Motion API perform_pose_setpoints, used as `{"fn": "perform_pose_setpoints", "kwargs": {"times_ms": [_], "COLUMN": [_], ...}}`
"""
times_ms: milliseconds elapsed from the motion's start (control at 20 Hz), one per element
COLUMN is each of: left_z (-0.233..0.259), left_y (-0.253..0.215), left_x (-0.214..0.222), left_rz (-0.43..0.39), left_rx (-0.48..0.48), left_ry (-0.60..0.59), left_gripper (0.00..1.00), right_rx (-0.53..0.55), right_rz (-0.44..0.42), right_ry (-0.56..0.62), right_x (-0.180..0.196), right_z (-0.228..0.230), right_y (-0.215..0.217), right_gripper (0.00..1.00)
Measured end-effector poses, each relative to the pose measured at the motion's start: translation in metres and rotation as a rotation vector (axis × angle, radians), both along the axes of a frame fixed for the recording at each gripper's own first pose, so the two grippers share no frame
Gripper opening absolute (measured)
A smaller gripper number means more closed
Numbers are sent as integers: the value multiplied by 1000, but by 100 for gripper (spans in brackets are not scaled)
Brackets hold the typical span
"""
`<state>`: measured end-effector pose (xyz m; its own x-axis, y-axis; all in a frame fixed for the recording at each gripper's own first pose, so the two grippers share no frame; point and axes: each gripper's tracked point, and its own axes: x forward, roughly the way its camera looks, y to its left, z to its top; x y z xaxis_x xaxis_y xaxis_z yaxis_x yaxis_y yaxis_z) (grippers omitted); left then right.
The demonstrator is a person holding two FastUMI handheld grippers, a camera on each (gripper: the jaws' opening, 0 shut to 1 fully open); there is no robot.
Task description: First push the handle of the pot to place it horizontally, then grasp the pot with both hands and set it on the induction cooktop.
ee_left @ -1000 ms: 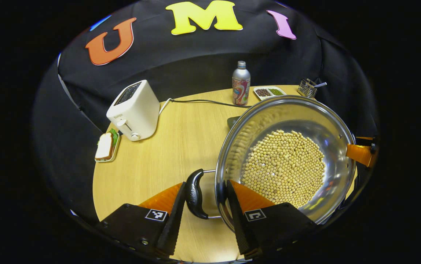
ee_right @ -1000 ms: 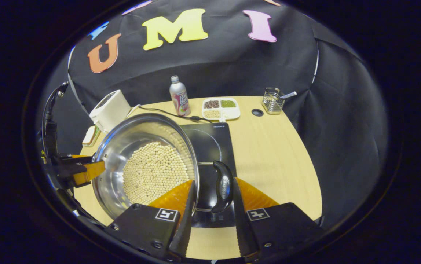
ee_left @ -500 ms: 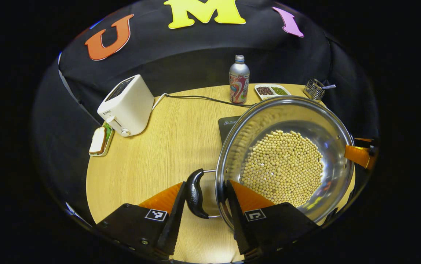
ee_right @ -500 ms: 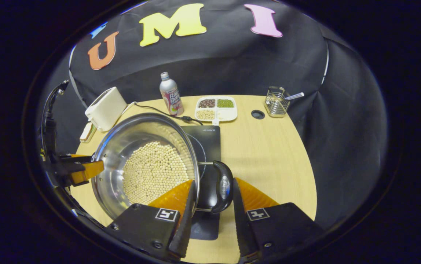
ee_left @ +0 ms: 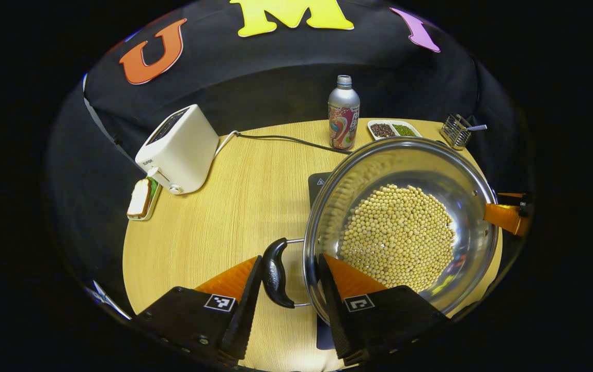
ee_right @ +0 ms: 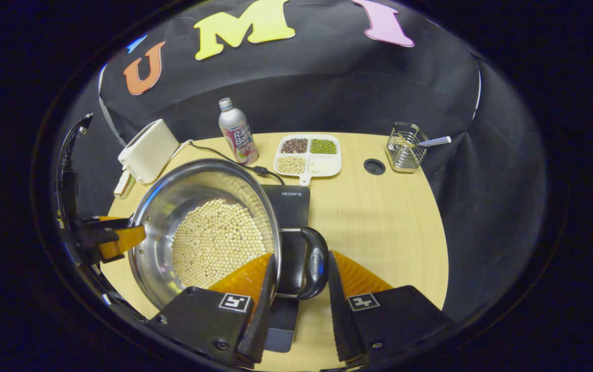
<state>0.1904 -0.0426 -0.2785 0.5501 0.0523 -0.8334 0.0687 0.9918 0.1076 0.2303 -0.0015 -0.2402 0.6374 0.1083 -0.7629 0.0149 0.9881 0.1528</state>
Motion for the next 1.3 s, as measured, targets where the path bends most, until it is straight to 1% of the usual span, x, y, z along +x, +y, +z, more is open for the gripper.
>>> {"fn": "perform_pose_setpoints", "kwargs": {"times_ms": [150,250,300,450,600,800,1000,1050,1100,1150,1200,1250,1300], "left_z": [-4,-2,-4,-4,-4,-5,-3,-4,-3,-3,-2,-2,0], "left_y": [-6,-7,-7,-9,-8,-8,-7,-7,-7,-7,-7,-7,-6], "left_x": [6,12,10,9,9,10,10,11,11,11,11,12,13], "left_rz": [-7,-23,-18,-10,-19,0,-9,-11,-14,-19,-24,-37,-39], "left_rx": [5,34,45,84,116,91,82,79,75,70,62,55,47], "left_ry": [5,-11,-4,-33,-81,-106,-113,-111,-113,-110,-113,-115,-126], "left_gripper": [61,61,61,62,62,62,62,62,72,62,73,73,65], "right_rx": [6,42,51,20,66,45,36,38,33,26,21,25,30], "right_rz": [1,-11,-13,39,27,22,13,12,13,12,8,14,26], "right_ry": [13,26,2,-56,-95,-102,-107,-107,-106,-104,-100,-100,-93], "right_x": [3,1,4,6,8,8,9,9,10,9,10,11,8], "right_z": [-7,-14,-11,-16,-17,-18,-18,-18,-18,-18,-17,-21,-20], "right_y": [-6,-9,-8,-11,-12,-13,-13,-13,-13,-14,-15,-12,-10], "right_gripper": [52,53,52,53,55,55,55,56,57,57,57,60,62]}}
